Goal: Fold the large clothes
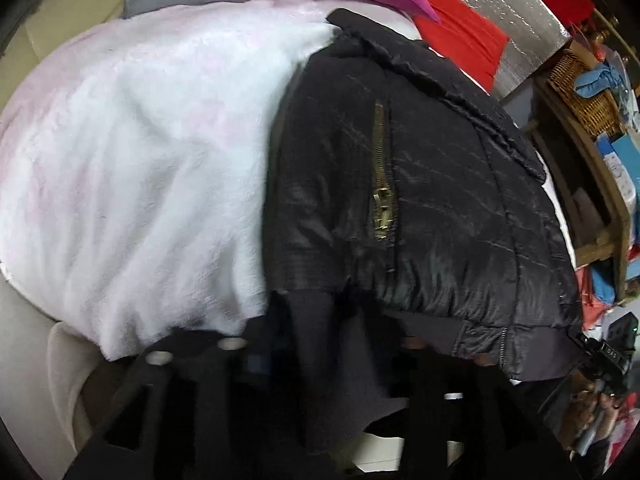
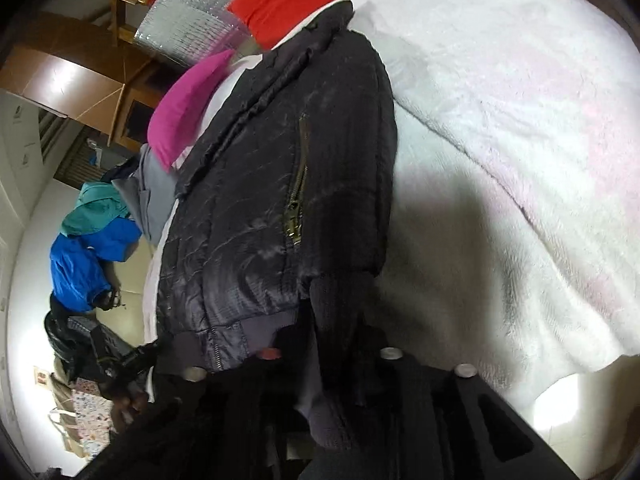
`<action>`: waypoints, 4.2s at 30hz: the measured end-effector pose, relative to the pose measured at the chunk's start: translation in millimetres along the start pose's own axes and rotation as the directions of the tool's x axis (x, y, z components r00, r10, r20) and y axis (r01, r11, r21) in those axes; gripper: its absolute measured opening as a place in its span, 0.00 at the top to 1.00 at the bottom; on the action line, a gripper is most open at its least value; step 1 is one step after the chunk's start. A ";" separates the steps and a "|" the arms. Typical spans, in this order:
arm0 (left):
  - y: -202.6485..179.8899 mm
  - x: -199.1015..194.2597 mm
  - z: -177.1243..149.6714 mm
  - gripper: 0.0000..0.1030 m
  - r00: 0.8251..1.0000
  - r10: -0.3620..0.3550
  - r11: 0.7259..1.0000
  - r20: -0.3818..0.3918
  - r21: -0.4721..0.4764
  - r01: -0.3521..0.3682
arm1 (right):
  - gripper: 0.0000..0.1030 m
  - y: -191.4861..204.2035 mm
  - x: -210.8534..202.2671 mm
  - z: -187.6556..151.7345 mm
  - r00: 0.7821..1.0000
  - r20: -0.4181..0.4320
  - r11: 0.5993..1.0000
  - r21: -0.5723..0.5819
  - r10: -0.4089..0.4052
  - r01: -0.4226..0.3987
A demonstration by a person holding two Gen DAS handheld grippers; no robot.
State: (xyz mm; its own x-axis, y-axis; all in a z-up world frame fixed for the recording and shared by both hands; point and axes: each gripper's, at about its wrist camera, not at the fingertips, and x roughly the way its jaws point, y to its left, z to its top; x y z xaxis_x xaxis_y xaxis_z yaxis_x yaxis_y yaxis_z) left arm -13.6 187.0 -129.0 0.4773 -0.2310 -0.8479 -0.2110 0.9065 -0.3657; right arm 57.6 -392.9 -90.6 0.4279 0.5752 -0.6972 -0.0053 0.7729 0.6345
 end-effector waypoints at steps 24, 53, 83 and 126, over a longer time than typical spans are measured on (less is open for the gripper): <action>-10.1 -60.9 -22.7 0.87 0.992 -0.030 0.995 0.125 0.102 0.017 | 0.91 24.6 -46.3 -29.0 0.984 0.002 0.983 -0.041 0.178 -0.178; 1.1 -69.9 -11.0 0.87 0.989 -0.035 0.996 0.143 0.086 0.023 | 0.91 18.8 -65.7 -50.5 0.959 0.038 0.959 -0.024 0.282 -0.281; 6.1 -72.8 -11.9 0.87 0.987 -0.043 0.996 0.153 0.078 0.031 | 0.91 16.8 -65.9 -50.5 0.954 0.055 0.956 -0.036 0.294 -0.292; -35.8 -84.1 46.4 0.87 0.965 0.007 0.992 0.261 0.123 -0.041 | 0.91 54.0 -67.5 8.6 0.925 0.157 0.937 -0.115 0.345 -0.330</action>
State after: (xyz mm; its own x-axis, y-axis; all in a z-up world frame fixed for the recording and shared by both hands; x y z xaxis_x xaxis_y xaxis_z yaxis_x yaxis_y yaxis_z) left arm -6.6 190.4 -26.8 0.6819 -0.1243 -0.7208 -0.1236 0.9517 -0.2810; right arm 36.2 -392.4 -6.4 0.5359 0.7569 -0.3740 -0.2500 0.5654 0.7860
